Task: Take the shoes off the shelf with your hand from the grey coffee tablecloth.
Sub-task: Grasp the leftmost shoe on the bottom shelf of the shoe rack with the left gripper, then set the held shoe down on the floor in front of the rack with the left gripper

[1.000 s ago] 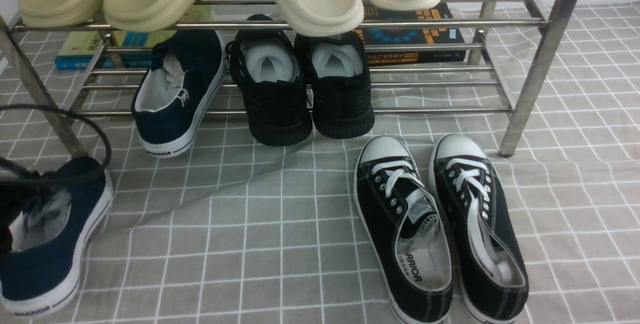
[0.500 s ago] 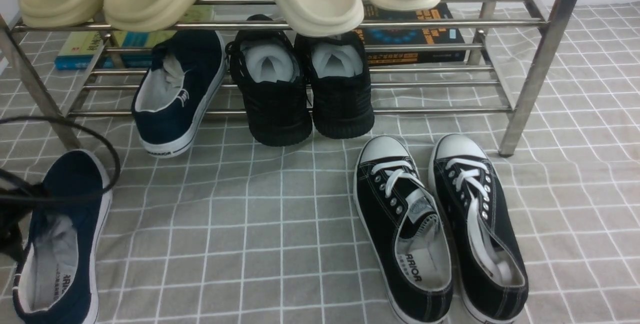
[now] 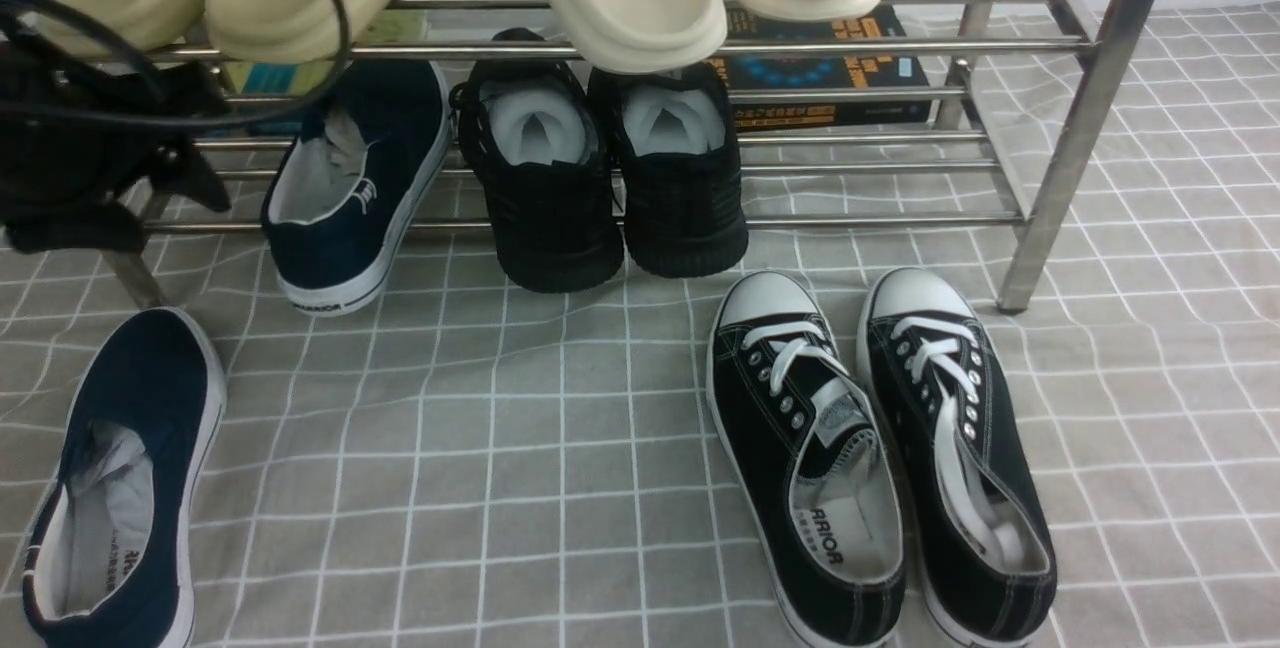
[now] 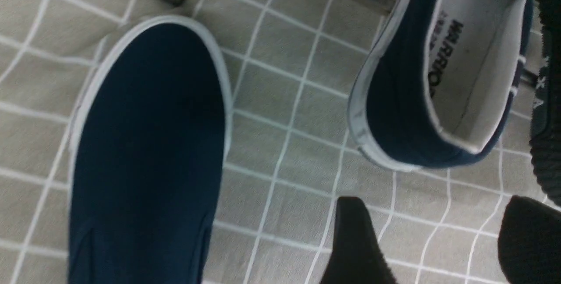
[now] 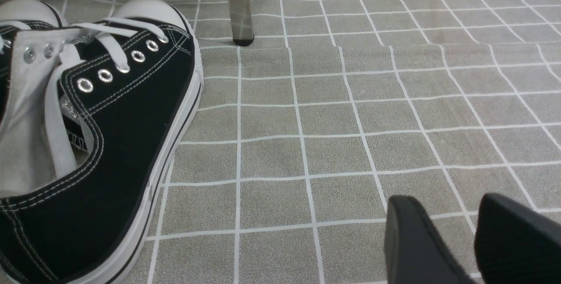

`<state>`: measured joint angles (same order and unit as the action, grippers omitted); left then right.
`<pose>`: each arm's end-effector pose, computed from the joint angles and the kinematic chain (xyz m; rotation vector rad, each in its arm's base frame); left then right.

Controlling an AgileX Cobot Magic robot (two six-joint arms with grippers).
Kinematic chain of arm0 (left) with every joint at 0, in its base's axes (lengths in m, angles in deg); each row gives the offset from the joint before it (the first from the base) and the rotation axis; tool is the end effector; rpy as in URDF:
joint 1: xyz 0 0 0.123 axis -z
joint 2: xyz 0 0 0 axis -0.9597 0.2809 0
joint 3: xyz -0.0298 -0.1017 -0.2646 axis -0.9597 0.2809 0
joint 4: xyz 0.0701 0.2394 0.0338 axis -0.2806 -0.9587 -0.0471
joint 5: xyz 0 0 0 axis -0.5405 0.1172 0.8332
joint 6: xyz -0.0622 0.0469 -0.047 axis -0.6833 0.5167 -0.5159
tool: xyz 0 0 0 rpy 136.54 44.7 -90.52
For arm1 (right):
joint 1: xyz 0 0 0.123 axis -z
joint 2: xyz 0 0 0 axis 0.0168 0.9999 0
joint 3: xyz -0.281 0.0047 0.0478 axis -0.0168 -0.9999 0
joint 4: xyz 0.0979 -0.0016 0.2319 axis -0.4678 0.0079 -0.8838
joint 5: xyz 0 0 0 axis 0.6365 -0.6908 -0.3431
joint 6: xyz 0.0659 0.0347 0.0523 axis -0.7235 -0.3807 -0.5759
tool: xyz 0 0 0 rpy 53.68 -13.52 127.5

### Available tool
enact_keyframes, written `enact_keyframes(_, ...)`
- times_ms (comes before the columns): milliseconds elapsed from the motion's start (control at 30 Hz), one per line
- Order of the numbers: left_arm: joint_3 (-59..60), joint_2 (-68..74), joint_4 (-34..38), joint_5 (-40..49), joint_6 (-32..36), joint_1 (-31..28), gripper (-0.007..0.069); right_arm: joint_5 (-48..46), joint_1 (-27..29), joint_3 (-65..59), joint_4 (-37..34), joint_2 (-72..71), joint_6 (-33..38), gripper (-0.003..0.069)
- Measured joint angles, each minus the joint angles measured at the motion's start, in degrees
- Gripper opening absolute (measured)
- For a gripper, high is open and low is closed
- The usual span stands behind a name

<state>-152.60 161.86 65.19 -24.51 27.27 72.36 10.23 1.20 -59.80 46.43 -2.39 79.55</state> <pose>0.3212 -0.0030 0.3261 -0.4312 2.5162 -0.2740 0.0521 -0.0015 0.1740 0.0800 1.8739 0.0137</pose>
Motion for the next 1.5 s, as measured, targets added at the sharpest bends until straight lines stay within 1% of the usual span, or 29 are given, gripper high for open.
enact_keyframes(67,-1.6,3.7,-0.4,-2.2,0.0,1.7,0.0451,0.0,0.0,0.0,0.0,0.0,0.0,0.0239)
enact_keyframes(233,-2.8,9.5,-0.4,-7.1,0.0,2.7,0.0449,0.0,0.0,0.0,0.0,0.0,0.0,0.0239)
enact_keyframes(400,-2.9,12.5,0.1,-8.4,0.0,2.8,0.0426,0.0,0.0,0.0,0.0,0.0,0.0,0.0239)
enact_keyframes(467,-2.9,13.7,0.5,-8.5,0.0,2.8,0.0384,0.0,0.0,0.0,0.0,0.0,0.0,0.0239)
enact_keyframes(500,-3.0,14.3,0.9,-8.5,-0.2,2.8,0.0339,0.0,0.0,0.0,0.0,0.0,0.0,0.0239)
enact_keyframes(533,-3.0,14.3,1.0,-8.4,-0.3,2.8,0.0339,0.0,0.0,0.0,0.0,0.0,0.0,0.0239)
enact_keyframes(567,-3.0,14.7,1.4,-7.8,-0.5,2.8,0.0249,0.0,0.0,0.0,0.0,0.0,0.0,0.0239)
enact_keyframes(600,-3.0,14.8,1.4,-7.4,-0.9,2.8,0.0197,0.0,0.0,0.0,0.0,0.0,0.0,0.0239)
enact_keyframes(633,-3.0,14.8,1.4,-7.3,-1.0,2.8,0.0197,0.0,0.0,0.0,0.0,0.0,0.0,0.0239)
enact_keyframes(667,-3.0,14.8,1.2,-6.3,-1.9,2.8,0.0099,0.0,0.0,0.0,0.0,0.0,0.0,0.0239)
enact_keyframes(700,-3.0,14.8,1.2,-6.2,-2.0,2.8,0.0090,0.0,0.0,0.0,0.0,0.0,0.0,0.0239)
enact_keyframes(733,-3.0,14.4,0.8,-4.7,-2.8,2.8,0.0048,0.0,0.0,0.0,0.0,0.0,0.0,0.0239)
enact_keyframes(833,-3.0,12.8,-0.5,-1.3,-4.2,2.8,0.0035,0.0,0.0,0.0,0.0,0.0,0.0,0.0239)
enact_keyframes(933,-3.0,8.1,-4.7,7.7,-7.6,2.9,0.0033,0.0,0.0,0.0,0.0,0.0,0.0,0.0239)
enact_keyframes(967,-2.9,7.8,-4.9,8.8,-8.0,2.9,0.0033,0.0,0.0,0.0,0.0,0.0,0.0,0.0239)
enact_keyframes(1000,-2.4,5.1,-7.0,12.4,-9.9,2.9,0.0033,0.0,0.0,0.0,0.0,0.0,0.0,0.0239)
enact_keyframes(1067,-0.5,2.4,-8.3,14.5,-11.7,2.9,0.0033,0.0,0.0,0.0,0.0,0.0,0.0,0.0239)
enact_keyframes(1200,4.7,-1.6,-9.1,14.7,-13.3,2.9,0.0033,0.0,0.0,0.0,0.0,0.0,0.0,0.0239)
enact_keyframes(1233,8.5,-3.7,-9.3,13.6,-14.9,2.9,0.0033,0.0,0.0,0.0,0.0,0.0,0.0,0.0239)
enact_keyframes(1300,11.2,-4.9,-9.5,12.6,-16.5,2.9,0.0033,0.0,0.0,0.0,0.0,0.0,0.0,0.0239)
enact_keyframes(1333,14.9,-6.3,-9.8,10.3,-18.7,2.9,0.0033,0.0,0.0,0.0,0.0,0.0,0.0,0.0239)
enact_keyframes(1367,14.9,-6.4,-9.9,10.0,-18.7,2.9,0.0033,0.0,0.0,0.0,0.0,0.0,0.0,0.0239)
enact_keyframes(1433,20.8,-8.1,-10.8,5.4,-22.2,2.9,0.0033,0.0,0.0,0.0,0.0,0.0,0.0,0.0239)
enact_keyframes(1500,22.2,-8.3,-10.8,4.1,-22.8,2.9,0.0033,0.0,0.0,0.0,0.0,0.0,0.0,0.0239)
